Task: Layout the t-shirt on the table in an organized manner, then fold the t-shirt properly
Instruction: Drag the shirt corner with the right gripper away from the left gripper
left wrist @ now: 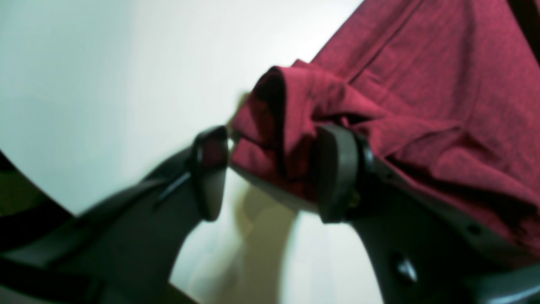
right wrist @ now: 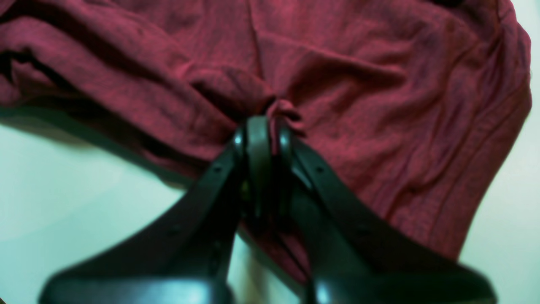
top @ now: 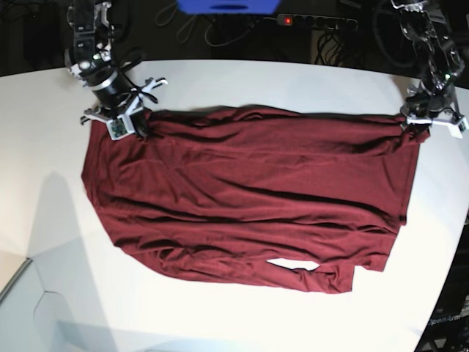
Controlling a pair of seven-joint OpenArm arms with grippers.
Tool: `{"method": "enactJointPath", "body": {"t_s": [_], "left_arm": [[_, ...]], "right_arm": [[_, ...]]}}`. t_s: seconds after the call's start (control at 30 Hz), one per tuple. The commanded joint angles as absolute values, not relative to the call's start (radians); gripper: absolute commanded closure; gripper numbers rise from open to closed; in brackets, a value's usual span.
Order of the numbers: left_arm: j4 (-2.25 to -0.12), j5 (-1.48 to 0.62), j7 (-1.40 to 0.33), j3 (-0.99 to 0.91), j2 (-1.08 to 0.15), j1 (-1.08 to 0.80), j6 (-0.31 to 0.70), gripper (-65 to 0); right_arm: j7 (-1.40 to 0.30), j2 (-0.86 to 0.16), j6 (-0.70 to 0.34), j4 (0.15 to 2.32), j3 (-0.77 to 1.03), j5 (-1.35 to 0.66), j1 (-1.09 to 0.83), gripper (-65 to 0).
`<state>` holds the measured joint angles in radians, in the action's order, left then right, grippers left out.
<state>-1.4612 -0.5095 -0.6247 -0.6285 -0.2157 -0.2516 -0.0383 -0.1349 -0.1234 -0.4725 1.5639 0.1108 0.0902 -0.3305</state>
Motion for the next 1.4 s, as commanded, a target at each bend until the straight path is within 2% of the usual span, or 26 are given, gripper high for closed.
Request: {"method": "enactJointPath", "body": {"t_s": [0.0, 0.27, 0.43, 0.67, 0.8, 0.9, 1.07, 1.37], "left_arm": [[-1.471, -0.510, -0.605, -0.630, -0.229, -0.246, -0.038, -32.5], [-1.380, -0.510, -0.604, -0.630, -0.229, -0.234, -0.038, -31.6], [-1.363, -0.518, -0.602, -0.630, -0.229, -0.231, -0.038, -13.6], [-1.406, -0.519, -0.602, -0.633, -0.229, -0.225, -0.038, -10.9], [-1.503, -0.512, -0.602, -0.638, -0.237, -0.225, -0.038, 0.0], [-1.561, -0.510, -0.602, -0.639, -0.249, -0.206, -0.038, -0.2], [-1.624, -0.510, -0.613, -0.644, -0.274, -0.157, -0.038, 0.0], [-1.653, -0.510, -0.613, -0.659, -0.294, -0.127, -0.038, 0.0]], "right_arm": [[-0.116, -0.128, -0.466, 1.580, 0.114, 0.081, -0.328, 0.0], [-0.116, -0.128, -0.466, 1.580, 0.114, 0.081, -0.328, 0.0], [-0.116, -0.128, -0.466, 1.580, 0.114, 0.081, -0.328, 0.0], [-0.116, -0.128, -0.466, 1.584, 0.114, 0.079, -0.332, 0.0], [-0.108, -0.128, -0.466, 1.589, 0.113, 0.077, -0.338, 0.0], [-0.108, -0.128, -0.501, 1.604, 0.113, 0.077, -0.351, 0.0], [-0.110, -0.127, -0.684, 1.676, 0.114, 0.076, -0.377, 0.0], [-0.108, -0.120, -0.698, 1.741, 0.120, 0.051, -0.403, 0.0]]}}
